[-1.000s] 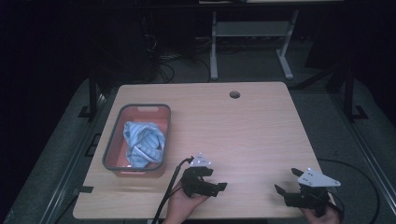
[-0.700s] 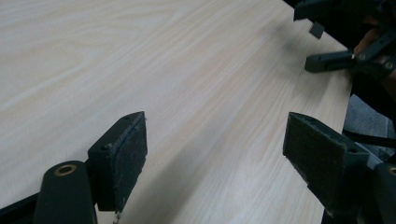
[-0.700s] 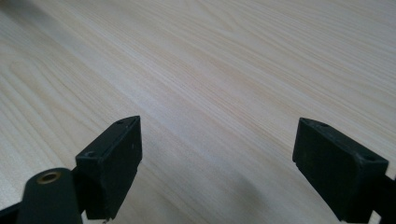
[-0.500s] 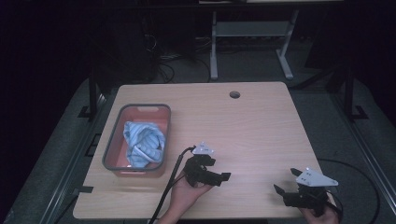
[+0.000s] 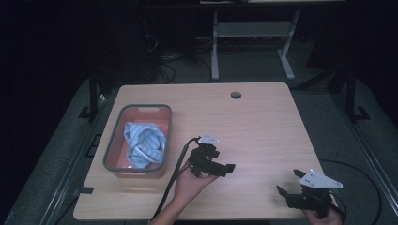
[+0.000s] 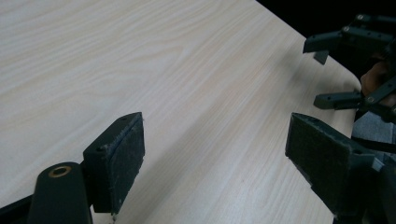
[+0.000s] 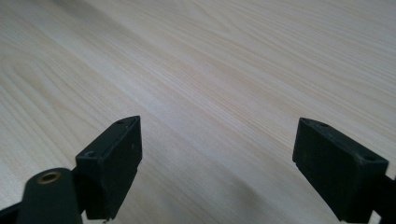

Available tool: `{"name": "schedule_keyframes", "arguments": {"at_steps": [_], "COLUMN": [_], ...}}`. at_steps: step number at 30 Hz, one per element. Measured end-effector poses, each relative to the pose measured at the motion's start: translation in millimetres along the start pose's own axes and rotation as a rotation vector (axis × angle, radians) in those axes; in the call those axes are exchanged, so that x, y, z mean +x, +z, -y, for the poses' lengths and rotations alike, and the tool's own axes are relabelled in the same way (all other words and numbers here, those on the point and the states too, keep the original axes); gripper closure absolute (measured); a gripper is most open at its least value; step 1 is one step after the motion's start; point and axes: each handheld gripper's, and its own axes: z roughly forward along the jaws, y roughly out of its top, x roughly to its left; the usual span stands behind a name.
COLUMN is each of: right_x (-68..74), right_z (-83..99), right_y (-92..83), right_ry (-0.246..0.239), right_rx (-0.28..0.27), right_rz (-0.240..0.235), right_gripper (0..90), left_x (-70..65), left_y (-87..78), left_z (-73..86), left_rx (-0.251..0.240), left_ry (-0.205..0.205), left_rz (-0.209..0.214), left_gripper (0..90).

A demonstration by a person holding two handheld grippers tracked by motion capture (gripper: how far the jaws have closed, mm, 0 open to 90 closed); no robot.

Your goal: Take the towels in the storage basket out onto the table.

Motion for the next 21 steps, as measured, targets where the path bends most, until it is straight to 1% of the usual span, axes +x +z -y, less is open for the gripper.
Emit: {"name": "schedule_keyframes", "arguments": {"at_steps": [1, 4, 6, 8, 10, 14, 15, 18, 21], "right_x": [-0.1, 0.6, 1.1, 0.9, 0.7, 0.7, 0.8, 1.7, 1.4], "right_z": [0.0, -0.5, -0.7, -0.7, -0.6, -0.7, -0.7, -0.5, -0.9], "right_y": [0.3, 0.7, 0.6, 1.0, 0.9, 0.7, 0.5, 0.1, 0.1], "right_ry": [-0.004, -0.006, -0.005, -0.006, -0.006, -0.005, -0.005, -0.001, -0.009], "right_rx": [0.003, 0.005, 0.006, 0.007, 0.005, 0.005, 0.004, 0.006, 0.002], "right_rz": [-0.001, -0.002, -0.003, -0.005, -0.003, -0.004, -0.004, -0.005, -0.007], "right_gripper": [15.2, 15.2, 15.2, 15.2, 15.1, 15.1, 15.2, 15.2, 15.2], "left_x": [0.7, 4.6, 7.2, 9.1, 10.0, 14.7, 16.4, 21.2, 25.3], "left_y": [-0.8, -3.4, -5.7, -9.3, -14.1, -23.9, -26.8, -35.7, -43.9], "left_z": [-1.5, -7.4, -12.2, -16.6, -21.9, -28.9, -30.2, -32.9, -32.5], "left_rx": [-0.003, -0.007, 0.003, -0.006, 0.002, 0.002, 0.000, 0.006, 0.010], "left_ry": [0.001, -0.013, -0.012, -0.015, -0.006, -0.003, -0.008, -0.007, -0.007], "left_rz": [0.001, 0.009, 0.004, 0.005, -0.005, -0.016, -0.016, -0.039, -0.052], "left_gripper": [19.2, 19.5, 19.6, 19.7, 19.9, 20.4, 20.4, 20.8, 21.4]}}
